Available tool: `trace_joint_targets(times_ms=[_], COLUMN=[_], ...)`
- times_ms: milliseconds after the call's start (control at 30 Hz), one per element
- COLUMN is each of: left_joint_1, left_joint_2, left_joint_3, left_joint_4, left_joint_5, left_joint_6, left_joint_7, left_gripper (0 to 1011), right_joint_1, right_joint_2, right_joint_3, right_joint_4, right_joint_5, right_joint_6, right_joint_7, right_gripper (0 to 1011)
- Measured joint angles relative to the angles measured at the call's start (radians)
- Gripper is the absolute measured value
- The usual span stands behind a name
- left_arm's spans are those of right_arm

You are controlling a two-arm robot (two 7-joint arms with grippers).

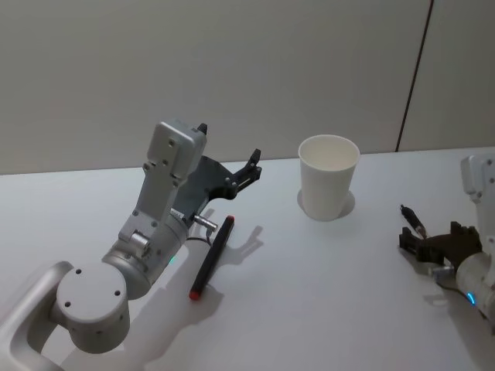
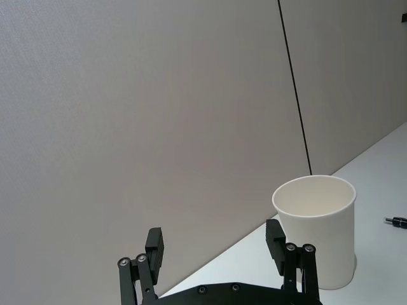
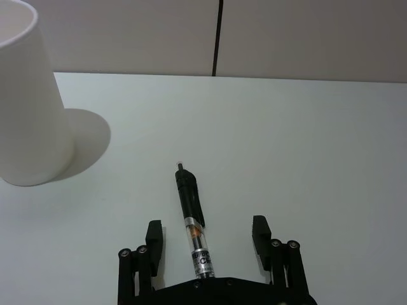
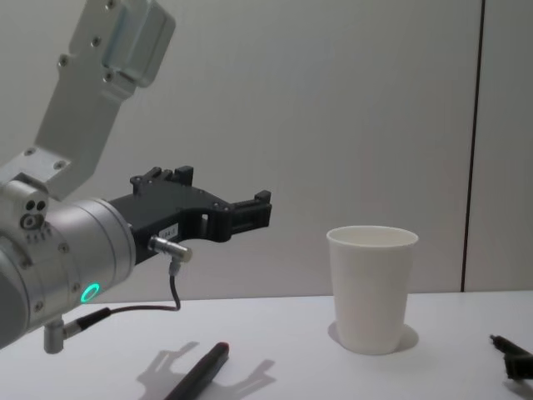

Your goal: Place the pen into the pen holder.

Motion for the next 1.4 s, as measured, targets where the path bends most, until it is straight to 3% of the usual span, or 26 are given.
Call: trace_joint_targets(times_ms=[100, 367, 567, 867, 1200, 1400], left_joint_1=[0.000, 0.000, 0.000, 0.000, 0.000, 0.000], left_joint_2=[0.000, 0.000, 0.000, 0.000, 0.000, 0.000], left_joint_3=[0.000, 0.000, 0.000, 0.000, 0.000, 0.000], left_joint_4=[0.000, 0.000, 0.000, 0.000, 0.000, 0.000], left_joint_5=[0.000, 0.000, 0.000, 0.000, 0.000, 0.000], left_joint_6=[0.000, 0.000, 0.000, 0.000, 0.000, 0.000], left_joint_7=[0.000, 0.000, 0.000, 0.000, 0.000, 0.000], left_gripper=[1001, 1001, 1001, 1001, 1001, 1001], right_joint_1=[0.001, 0.003, 0.003, 0.004, 0.003, -0.001], right_joint_2=[-0.001, -0.003, -0.003, -0.004, -0.005, -0.005], right_joint_3=[0.000, 0.001, 0.001, 0.001, 0.002, 0.005], right_joint_4=[0.002, 0.006, 0.008, 0.010, 0.010, 0.007], right_joint_5=[-0.001, -0.003, -0.004, -0.006, -0.005, -0.004], right_joint_6=[0.000, -0.001, -0.002, 0.000, -0.010, -0.051], right_joint_7=[0.001, 0.001, 0.001, 0.000, 0.005, 0.017], right_gripper=[814, 626, 378, 130, 120, 119])
